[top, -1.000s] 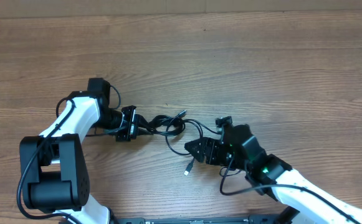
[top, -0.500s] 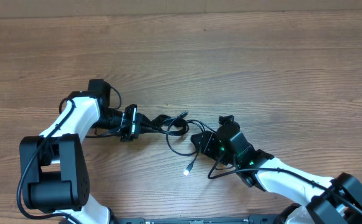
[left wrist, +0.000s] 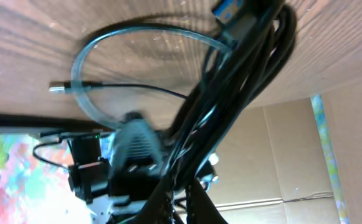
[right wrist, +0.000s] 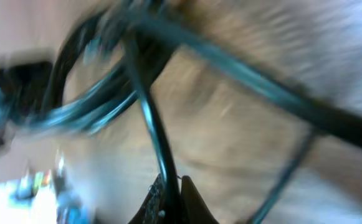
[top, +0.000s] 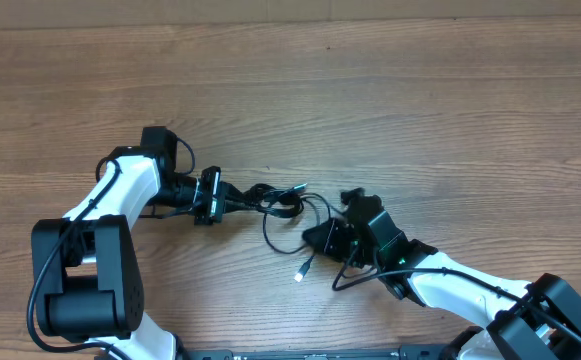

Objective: Untangle cables

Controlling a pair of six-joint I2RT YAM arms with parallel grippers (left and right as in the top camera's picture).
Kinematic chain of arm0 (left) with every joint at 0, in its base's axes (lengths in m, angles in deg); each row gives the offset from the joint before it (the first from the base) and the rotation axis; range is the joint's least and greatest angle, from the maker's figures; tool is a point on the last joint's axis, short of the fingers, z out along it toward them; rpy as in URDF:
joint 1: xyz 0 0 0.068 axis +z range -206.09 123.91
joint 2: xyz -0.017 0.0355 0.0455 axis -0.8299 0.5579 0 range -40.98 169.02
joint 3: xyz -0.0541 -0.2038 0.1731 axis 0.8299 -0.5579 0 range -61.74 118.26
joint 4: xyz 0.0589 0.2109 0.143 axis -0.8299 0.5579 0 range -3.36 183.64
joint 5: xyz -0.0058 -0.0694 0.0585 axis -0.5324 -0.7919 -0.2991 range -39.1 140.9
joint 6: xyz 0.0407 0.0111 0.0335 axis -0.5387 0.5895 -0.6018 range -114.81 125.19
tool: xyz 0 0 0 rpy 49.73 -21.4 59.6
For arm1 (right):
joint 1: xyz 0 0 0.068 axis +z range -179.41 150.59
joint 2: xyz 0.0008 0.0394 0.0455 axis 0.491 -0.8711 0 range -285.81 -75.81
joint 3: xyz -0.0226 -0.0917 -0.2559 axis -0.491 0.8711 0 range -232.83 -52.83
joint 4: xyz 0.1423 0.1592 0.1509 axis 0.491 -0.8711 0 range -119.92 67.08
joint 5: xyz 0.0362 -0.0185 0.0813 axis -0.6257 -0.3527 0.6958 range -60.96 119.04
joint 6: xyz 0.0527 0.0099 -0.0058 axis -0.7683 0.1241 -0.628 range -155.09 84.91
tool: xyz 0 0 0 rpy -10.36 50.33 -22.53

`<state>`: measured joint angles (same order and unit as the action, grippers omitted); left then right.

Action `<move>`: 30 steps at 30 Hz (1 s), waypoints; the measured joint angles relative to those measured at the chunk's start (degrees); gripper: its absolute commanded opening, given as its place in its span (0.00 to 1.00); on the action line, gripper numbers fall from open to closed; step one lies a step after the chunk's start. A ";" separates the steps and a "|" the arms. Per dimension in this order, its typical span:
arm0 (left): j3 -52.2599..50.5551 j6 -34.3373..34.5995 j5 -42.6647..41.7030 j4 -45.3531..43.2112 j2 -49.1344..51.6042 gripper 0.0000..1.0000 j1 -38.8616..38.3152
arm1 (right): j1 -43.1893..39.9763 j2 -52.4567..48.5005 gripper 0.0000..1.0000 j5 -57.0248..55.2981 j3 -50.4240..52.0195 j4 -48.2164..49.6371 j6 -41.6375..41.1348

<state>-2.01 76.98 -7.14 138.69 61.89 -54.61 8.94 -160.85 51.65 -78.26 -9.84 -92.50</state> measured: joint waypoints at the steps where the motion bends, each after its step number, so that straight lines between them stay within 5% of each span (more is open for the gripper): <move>1: 0.00 -0.02 0.13 -0.90 0.00 0.10 0.00 | 0.00 0.00 0.04 4.11 0.00 0.00 1.57; 12: 0.00 -0.26 1.49 -6.91 0.00 0.14 0.00 | 0.00 0.00 0.04 34.16 -0.02 -1.88 14.93; 20: 0.00 -5.01 5.09 -6.91 0.00 0.51 0.00 | 0.00 0.00 0.10 38.45 -0.02 -1.95 21.51; 23: 0.00 -10.34 6.73 -6.25 0.00 0.72 0.00 | 0.00 0.00 0.25 37.31 -0.02 -2.36 21.99; 28: 0.07 -17.05 10.60 -0.68 0.00 0.89 -0.39 | 0.00 0.00 1.00 33.33 -0.07 -5.05 22.03; 30: 0.09 -18.34 12.26 1.38 0.00 0.90 -0.87 | 0.00 0.00 1.00 31.69 -0.07 -5.53 21.59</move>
<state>-1.93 58.64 5.12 140.07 61.89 -55.49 8.94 -160.85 83.34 -78.32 -15.37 -70.91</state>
